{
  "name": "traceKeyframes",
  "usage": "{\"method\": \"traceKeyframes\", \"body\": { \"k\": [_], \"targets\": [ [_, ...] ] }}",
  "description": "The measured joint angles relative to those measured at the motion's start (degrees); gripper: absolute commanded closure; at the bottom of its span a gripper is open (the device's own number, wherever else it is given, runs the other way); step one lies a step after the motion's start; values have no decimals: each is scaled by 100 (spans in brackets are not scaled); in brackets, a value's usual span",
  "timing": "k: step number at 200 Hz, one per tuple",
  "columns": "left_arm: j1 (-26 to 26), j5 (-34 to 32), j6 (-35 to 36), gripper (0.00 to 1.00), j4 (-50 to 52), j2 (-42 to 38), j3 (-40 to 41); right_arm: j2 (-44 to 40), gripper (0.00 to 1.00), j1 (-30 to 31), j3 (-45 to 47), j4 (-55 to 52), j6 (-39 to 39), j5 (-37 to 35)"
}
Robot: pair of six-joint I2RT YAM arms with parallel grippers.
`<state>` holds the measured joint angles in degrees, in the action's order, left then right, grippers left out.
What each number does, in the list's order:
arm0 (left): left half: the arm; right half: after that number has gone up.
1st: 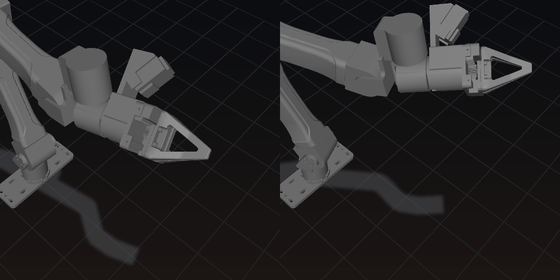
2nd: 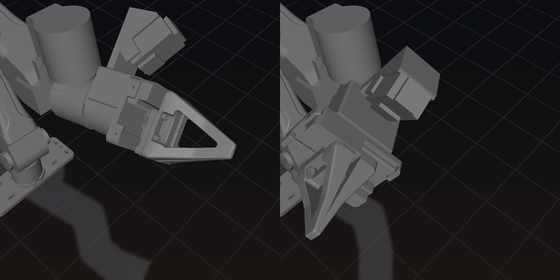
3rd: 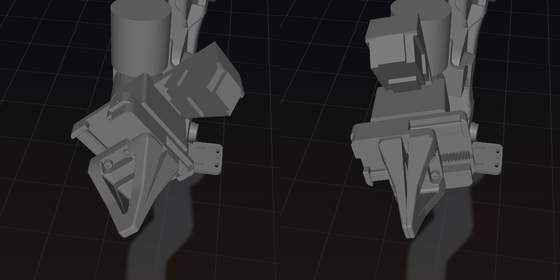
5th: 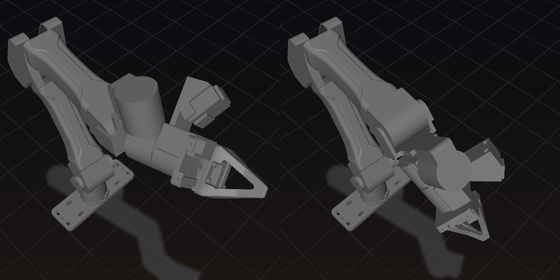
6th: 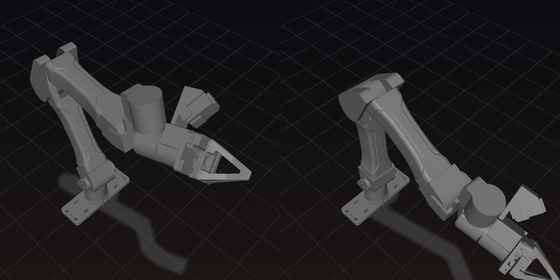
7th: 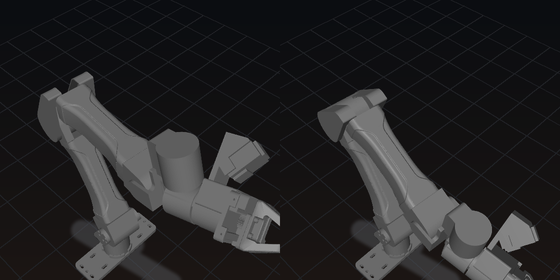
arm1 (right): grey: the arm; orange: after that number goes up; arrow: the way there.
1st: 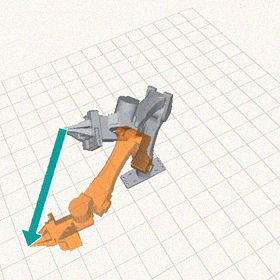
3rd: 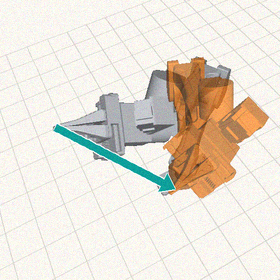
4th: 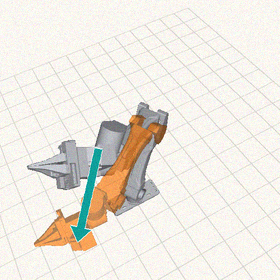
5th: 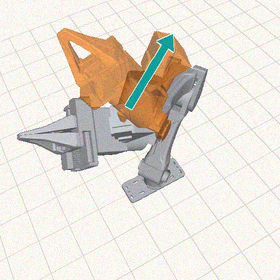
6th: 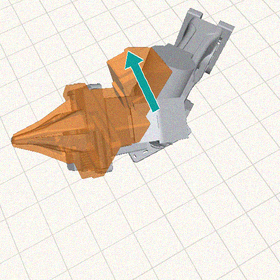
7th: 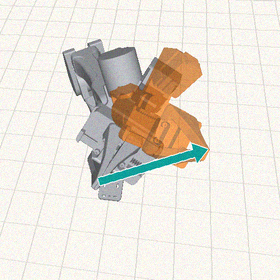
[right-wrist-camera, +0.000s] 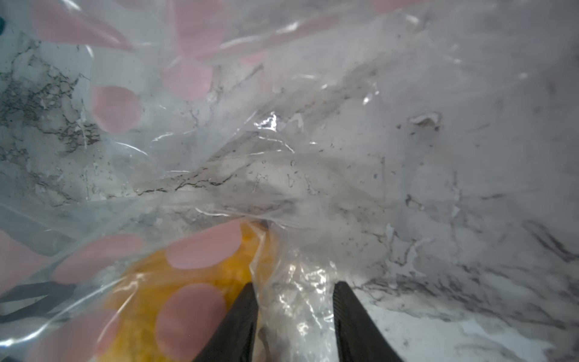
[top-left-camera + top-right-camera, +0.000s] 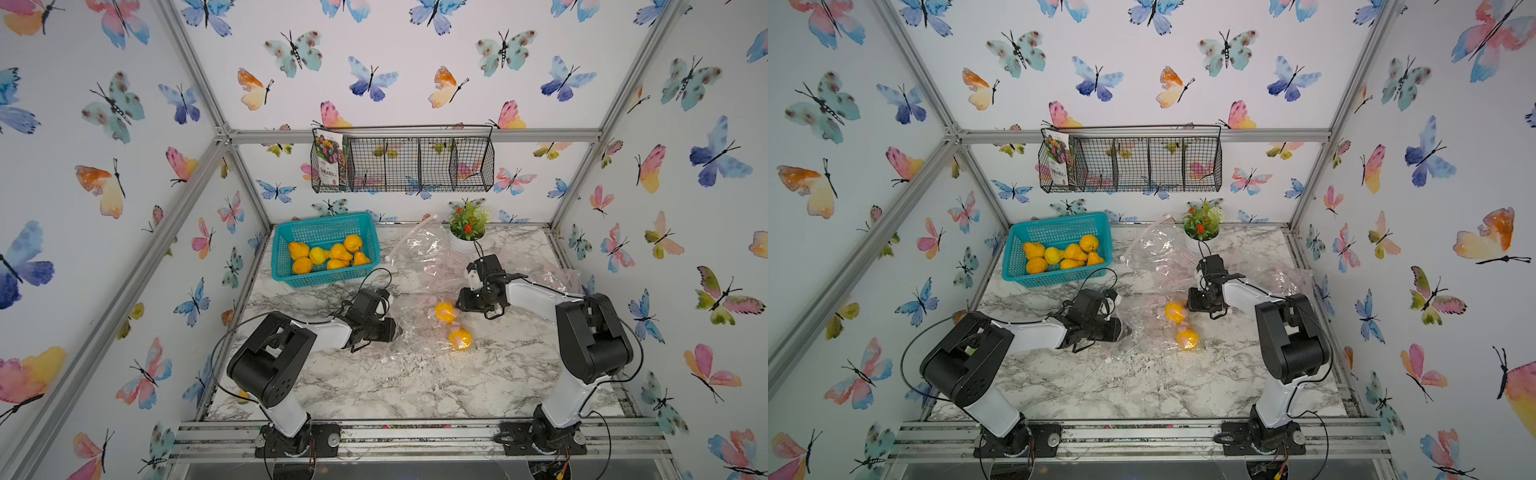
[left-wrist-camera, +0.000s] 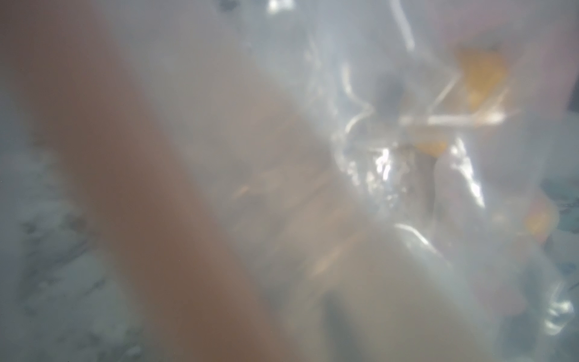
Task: Open the zip-top bag and take out the pear
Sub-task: Pick up the pear from the zipper food storage bag.
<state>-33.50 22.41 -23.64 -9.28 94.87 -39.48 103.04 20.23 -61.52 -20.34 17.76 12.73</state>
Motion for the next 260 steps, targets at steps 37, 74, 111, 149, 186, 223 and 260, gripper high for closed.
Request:
{"method": "traceKeyframes", "body": {
  "k": [37, 74, 111, 149, 186, 223, 260],
  "targets": [
    [0, 42, 90, 57, 0, -369, 92, 199, 59, 0, 33, 221, -92, 389],
    [0, 63, 186, 56, -181, -734, 92, 208, 59, 160, 107, 413, -393, 890],
    [0, 83, 243, 55, -433, -868, 101, -118, 57, 363, 203, 337, -542, 922],
    [0, 81, 243, 56, -592, -977, 251, -505, 57, 365, 11, -33, -378, 188],
    [0, 79, 240, 56, -614, -975, 310, -782, 60, 527, -33, -149, -221, 125],
    [-17, 74, 238, 57, -713, -927, 330, -612, 61, 704, -79, -149, -166, 168],
    [-151, -262, 197, 60, -592, -688, 201, -234, 62, 721, -205, -138, -175, 24]
  ]
}}
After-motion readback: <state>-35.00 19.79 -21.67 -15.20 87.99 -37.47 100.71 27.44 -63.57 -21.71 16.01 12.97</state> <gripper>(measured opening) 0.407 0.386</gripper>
